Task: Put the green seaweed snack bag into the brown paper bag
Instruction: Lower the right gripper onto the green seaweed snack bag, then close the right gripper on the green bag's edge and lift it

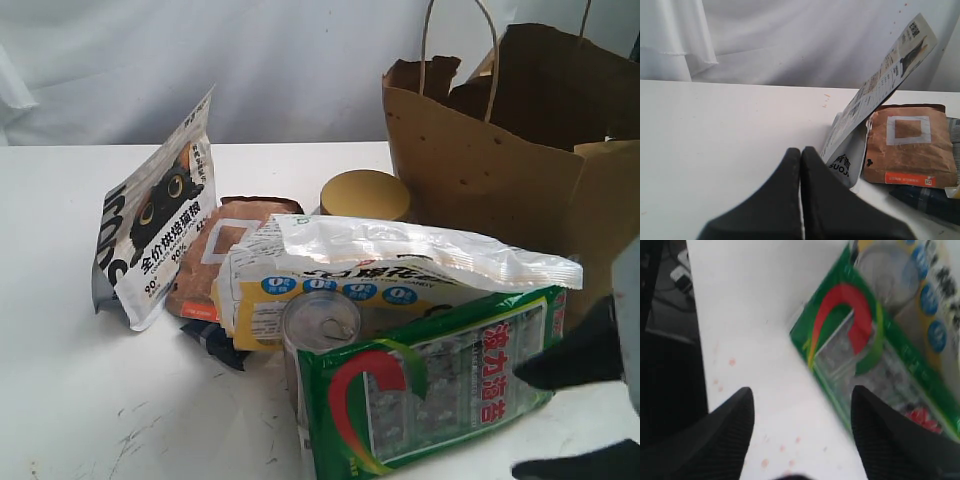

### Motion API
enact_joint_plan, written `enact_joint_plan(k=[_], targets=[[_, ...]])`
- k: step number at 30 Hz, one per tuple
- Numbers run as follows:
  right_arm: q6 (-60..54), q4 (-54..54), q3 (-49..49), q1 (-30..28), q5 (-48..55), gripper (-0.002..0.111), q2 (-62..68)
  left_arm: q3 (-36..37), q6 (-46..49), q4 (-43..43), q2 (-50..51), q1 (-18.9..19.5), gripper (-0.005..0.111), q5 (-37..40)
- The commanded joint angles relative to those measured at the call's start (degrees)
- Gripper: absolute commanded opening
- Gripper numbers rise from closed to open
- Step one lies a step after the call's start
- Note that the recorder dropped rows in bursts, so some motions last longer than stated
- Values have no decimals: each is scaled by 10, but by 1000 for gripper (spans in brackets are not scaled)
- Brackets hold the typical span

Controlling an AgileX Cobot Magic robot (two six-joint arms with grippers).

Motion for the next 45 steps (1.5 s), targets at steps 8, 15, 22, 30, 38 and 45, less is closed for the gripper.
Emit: enact_joint_plan(k=[8, 15, 22, 30, 38, 45], targets=[[-192, 57, 0, 3, -158, 64, 169, 2, -2, -3, -3, 1, 0, 1], [-258, 50, -2, 3, -216, 64, 211, 2, -2, -3, -3, 1, 0, 1], [-86, 27, -2, 3, -146, 64, 192, 2, -2, -3, -3, 1, 0, 1], [550, -197, -2, 3, 19, 64, 153, 2, -2, -3, -3, 1, 0, 1], [827, -127, 93, 2, -43, 64, 155, 2, -2, -3, -3, 1, 0, 1], [931, -49, 192, 2, -226, 64, 155, 2, -2, -3, -3, 1, 0, 1]])
